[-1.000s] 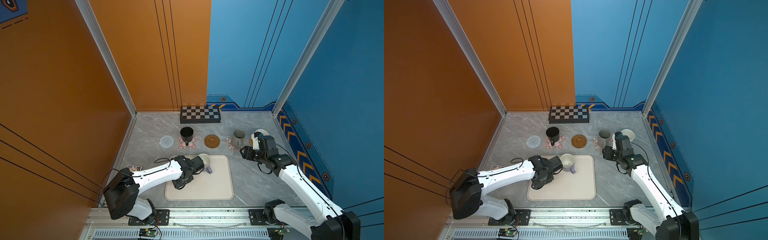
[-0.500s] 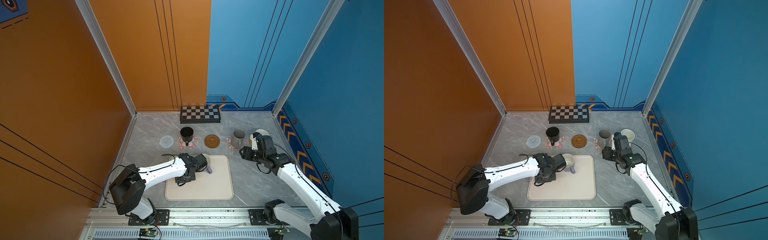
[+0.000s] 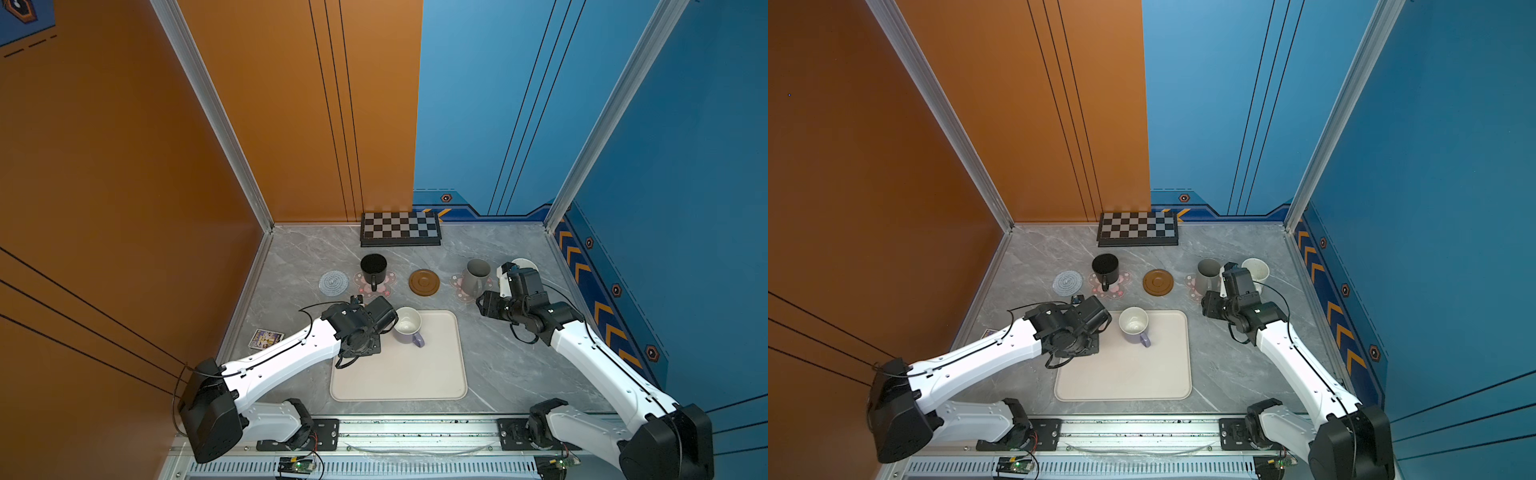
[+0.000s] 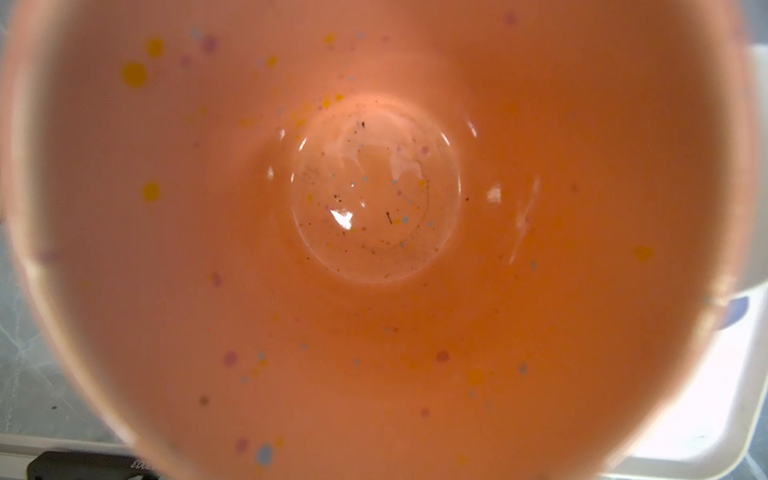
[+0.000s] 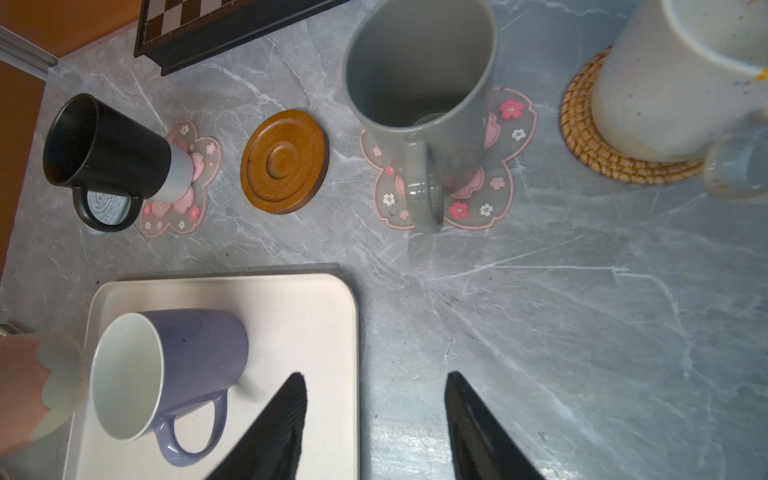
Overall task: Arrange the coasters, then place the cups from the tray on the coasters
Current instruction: 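Lift the orange mug and carry it toward the clear knitted coaster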
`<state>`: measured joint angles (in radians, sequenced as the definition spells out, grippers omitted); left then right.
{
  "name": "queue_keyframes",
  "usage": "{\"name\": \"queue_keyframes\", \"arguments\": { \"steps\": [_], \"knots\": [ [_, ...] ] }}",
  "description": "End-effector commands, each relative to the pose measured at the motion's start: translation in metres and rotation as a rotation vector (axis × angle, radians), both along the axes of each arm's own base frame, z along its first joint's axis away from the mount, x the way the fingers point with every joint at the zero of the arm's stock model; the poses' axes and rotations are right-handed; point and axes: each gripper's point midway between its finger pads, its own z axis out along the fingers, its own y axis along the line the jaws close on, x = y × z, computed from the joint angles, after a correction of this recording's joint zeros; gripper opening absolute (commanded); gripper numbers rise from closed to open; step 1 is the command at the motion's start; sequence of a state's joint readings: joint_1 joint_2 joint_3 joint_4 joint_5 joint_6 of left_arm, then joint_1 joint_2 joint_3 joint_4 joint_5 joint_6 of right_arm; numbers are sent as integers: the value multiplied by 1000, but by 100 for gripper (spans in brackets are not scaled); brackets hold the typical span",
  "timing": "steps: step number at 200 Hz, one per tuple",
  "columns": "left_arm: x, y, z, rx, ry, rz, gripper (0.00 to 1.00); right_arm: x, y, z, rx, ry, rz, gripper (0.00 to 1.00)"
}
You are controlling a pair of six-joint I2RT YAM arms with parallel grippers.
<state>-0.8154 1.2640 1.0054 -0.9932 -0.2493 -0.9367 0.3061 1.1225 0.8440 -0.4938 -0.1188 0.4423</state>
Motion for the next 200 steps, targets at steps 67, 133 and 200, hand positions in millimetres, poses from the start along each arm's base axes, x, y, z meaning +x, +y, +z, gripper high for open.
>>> {"name": "queue_keyframes", "arguments": {
  "steps": [67,133,200],
  "knots": [
    [68,42,47,26,-88,-33,0,5,10,20,-45,-35,43,56],
    [130,77,49,22,-148,-19,0,10,13,21,-55,-20,51,56],
    [197,98,28,-14,-172,-3,0,20,16,24,-85,-16,58,56]
  ]
}}
